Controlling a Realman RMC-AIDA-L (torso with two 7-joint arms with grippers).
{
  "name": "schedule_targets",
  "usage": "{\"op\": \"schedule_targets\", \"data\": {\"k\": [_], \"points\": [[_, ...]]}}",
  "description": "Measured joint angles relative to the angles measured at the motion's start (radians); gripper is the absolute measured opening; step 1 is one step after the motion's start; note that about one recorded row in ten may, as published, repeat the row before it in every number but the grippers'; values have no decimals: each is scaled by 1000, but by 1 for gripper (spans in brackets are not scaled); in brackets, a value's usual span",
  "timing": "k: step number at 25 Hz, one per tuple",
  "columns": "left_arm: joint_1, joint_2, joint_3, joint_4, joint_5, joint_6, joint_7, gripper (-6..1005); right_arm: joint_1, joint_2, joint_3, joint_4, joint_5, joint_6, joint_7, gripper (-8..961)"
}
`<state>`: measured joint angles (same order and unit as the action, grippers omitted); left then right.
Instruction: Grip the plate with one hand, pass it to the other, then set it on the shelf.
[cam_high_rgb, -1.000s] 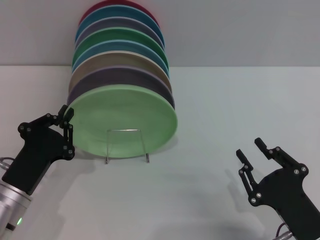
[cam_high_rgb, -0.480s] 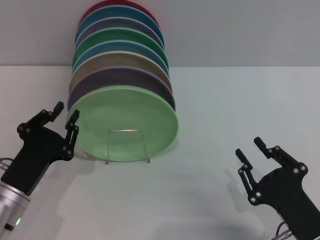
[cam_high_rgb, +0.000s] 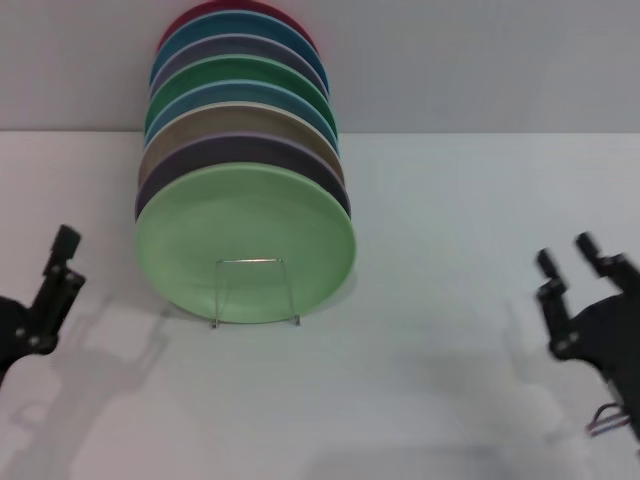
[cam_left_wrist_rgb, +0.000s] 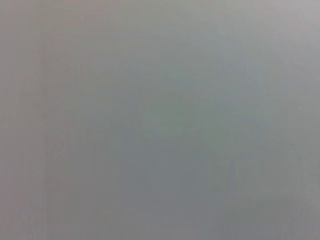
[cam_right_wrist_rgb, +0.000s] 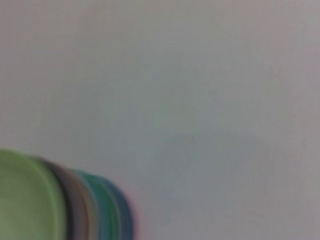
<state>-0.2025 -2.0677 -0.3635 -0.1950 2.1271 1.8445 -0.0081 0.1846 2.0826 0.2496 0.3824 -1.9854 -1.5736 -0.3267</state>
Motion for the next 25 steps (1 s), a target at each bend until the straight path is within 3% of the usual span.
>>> {"op": "schedule_targets", "data": {"k": [6,8,9,13,14,19,25], "points": [[0,-1,-51,8,-1,-58,-151,683,42,-8,102,-79,8,-9,261,360],[-10,-2,-88,1,-1,-113,-192,727,72,-8,134,-149,8,-1,422,371],[-18,-2,-108,1,-2,-138,-228,750,105,-7,156,-235,9,0,605,377],[-27,-2,-125,0,-2,-169,-263,862,135,-4,182,-307,10,-2,761,400],[-31,-2,-129,0,-2,-180,-266,861,138,-3,197,-311,10,-4,779,406],[-47,-4,-153,4,-3,-219,-255,859,150,-3,278,-315,11,-3,713,615],[-51,-7,-203,-12,-5,-266,-253,859,169,-2,372,-316,11,30,692,738]]}}
